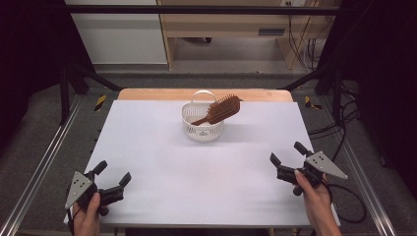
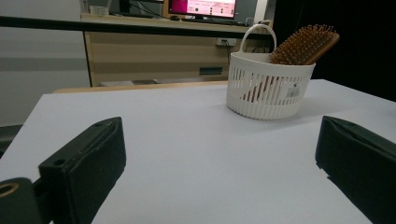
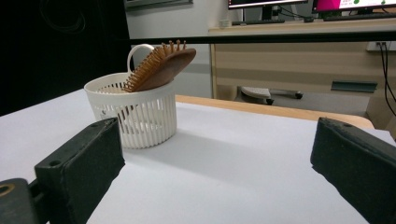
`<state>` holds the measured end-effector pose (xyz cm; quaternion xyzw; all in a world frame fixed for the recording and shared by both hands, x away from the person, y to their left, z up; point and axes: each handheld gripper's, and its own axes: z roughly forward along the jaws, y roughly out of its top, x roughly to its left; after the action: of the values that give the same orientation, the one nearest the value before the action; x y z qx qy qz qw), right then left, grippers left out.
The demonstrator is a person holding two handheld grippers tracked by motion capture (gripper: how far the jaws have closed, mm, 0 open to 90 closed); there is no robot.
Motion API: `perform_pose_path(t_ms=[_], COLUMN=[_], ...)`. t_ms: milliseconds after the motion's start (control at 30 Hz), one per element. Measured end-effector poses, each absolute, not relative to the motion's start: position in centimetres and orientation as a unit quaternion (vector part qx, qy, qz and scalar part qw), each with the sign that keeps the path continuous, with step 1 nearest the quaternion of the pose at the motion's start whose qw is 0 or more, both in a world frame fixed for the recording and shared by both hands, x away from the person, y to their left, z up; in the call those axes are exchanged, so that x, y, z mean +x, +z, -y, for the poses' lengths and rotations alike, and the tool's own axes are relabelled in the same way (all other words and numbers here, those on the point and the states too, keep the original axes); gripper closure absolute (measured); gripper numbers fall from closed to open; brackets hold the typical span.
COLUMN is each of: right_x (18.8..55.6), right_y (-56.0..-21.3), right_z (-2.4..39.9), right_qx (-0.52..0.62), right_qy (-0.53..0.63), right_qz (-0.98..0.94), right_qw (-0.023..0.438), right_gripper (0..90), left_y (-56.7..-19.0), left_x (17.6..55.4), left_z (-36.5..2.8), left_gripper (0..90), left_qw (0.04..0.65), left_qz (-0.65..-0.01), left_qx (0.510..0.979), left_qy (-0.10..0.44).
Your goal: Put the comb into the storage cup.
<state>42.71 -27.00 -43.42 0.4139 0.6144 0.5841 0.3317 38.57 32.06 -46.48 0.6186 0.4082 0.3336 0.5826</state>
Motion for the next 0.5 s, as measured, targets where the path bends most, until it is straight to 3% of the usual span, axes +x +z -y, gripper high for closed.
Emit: perform_pose_path(t_ms=[500], right_x=[41.8], right_y=[-44.5], right_z=[27.1], right_qx=[0.395], right_qy=[0.581], right_qz=[-0.627], right_qw=[0.335], right_gripper=[2.6], left_y=[-46.4], left_x=[38.6], left_z=[-32.1], left_gripper=[1.8], left_qw=[0.589], left_qz=[-0.403], left_qx=[0.617], left_qy=[0.331])
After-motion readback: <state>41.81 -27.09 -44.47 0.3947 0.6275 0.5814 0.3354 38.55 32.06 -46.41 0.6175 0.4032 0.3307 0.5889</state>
